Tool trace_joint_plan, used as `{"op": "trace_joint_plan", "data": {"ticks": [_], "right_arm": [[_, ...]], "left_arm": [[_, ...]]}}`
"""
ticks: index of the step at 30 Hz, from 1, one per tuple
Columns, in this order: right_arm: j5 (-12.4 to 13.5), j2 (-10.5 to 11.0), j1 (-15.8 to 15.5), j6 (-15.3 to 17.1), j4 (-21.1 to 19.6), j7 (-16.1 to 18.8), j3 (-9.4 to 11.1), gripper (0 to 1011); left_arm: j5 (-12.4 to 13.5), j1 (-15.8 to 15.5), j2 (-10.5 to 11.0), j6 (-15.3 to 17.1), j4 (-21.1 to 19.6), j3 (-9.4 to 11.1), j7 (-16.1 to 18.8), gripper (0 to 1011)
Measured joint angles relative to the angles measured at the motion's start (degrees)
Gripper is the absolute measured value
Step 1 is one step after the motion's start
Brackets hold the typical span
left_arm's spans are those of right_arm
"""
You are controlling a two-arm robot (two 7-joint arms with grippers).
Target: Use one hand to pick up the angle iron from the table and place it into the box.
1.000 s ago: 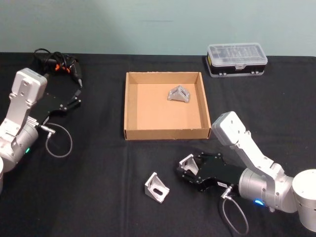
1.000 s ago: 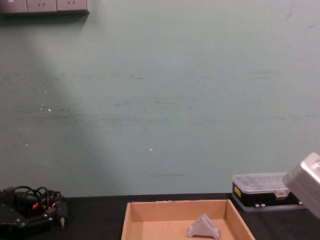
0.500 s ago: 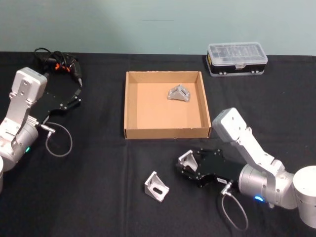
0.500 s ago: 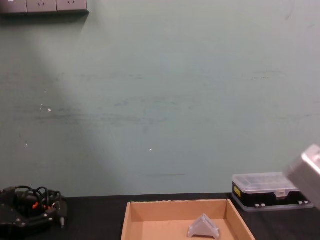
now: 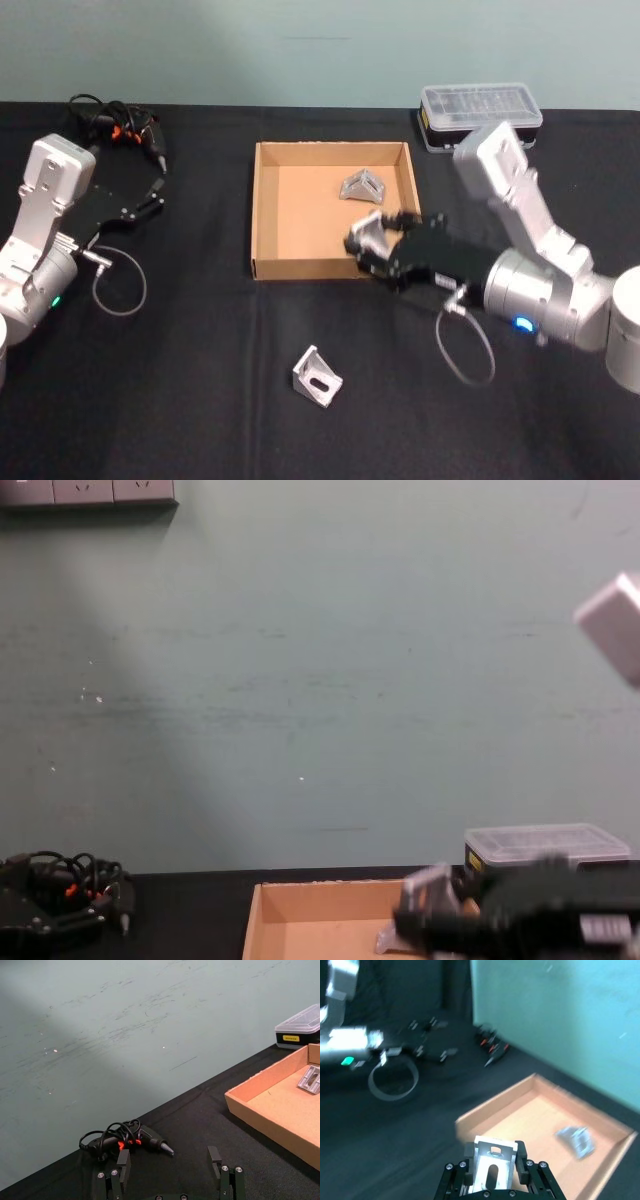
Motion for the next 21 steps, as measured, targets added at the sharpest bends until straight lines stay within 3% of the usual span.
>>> {"op": "trace_joint_plan", "data": {"ticks": [7,15,21], "right_arm": [[-1.56,-1.21,4.39,-2.49,2.85,-2.57,0.80,478],[-5.10,-3.47,11.02,-5.89,12.28,-2.42,-0.84,478],[-6.46,-5.40,14.07,-7.46,18.95,-0.65,-2.66,478]], "left_arm": [[0.00,0.00,0.00,0.00,0.00,0.00,0.00,1000],[0.00,0.00,0.00,0.00,0.00,0.00,0.00,1000],[0.00,0.00,0.00,0.00,0.00,0.00,0.00,1000]]}}
